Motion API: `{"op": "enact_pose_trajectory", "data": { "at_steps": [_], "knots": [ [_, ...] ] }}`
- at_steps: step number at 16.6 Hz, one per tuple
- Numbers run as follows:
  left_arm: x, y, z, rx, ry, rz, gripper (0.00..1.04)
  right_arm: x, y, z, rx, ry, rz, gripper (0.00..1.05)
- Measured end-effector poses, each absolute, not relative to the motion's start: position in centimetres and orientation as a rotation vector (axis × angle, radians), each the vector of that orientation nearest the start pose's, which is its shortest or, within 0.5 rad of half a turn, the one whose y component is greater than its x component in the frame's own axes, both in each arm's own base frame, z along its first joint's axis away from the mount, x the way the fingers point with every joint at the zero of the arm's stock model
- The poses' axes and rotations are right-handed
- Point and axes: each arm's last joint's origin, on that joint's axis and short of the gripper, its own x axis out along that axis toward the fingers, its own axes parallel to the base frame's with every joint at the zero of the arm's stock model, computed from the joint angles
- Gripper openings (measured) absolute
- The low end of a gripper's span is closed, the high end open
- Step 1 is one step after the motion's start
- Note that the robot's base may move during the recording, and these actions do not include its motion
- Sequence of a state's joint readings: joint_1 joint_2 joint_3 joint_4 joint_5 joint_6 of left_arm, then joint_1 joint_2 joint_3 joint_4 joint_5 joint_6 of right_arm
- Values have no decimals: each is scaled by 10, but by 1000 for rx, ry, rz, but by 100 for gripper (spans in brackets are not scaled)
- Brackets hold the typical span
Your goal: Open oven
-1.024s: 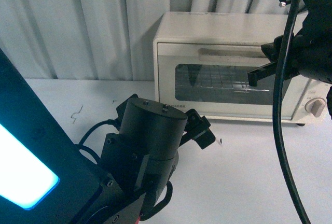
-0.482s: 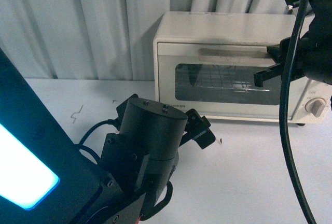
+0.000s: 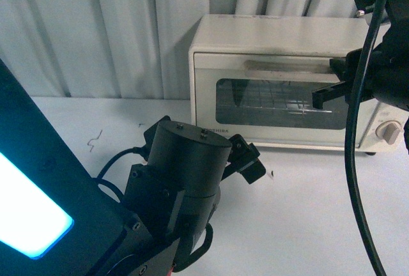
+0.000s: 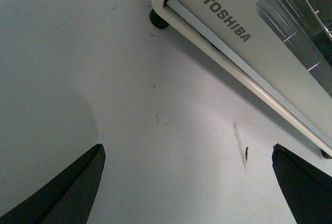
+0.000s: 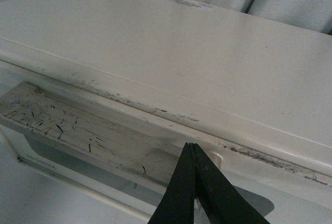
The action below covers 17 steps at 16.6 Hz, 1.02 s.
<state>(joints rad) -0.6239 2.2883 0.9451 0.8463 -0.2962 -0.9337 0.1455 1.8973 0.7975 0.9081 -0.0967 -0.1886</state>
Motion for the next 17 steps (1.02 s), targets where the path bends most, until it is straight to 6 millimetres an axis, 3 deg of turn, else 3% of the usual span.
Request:
{"op": "enact_pose_trajectory", "data": {
  "at_steps": [4, 8, 12, 17],
  "knots": [
    [322, -222, 32, -689, 554, -87, 98, 335, 77, 135, -164, 165, 302, 2],
    [322, -222, 32, -689, 554, -87, 98, 287, 95, 128, -134, 165, 341, 2],
    [323, -220, 31, -685, 553, -76, 98, 230, 74, 165, -76, 43, 277, 2],
    [323, -221, 31, -687, 551, -77, 98, 161, 32, 178, -91, 28, 161, 2]
  ]
}}
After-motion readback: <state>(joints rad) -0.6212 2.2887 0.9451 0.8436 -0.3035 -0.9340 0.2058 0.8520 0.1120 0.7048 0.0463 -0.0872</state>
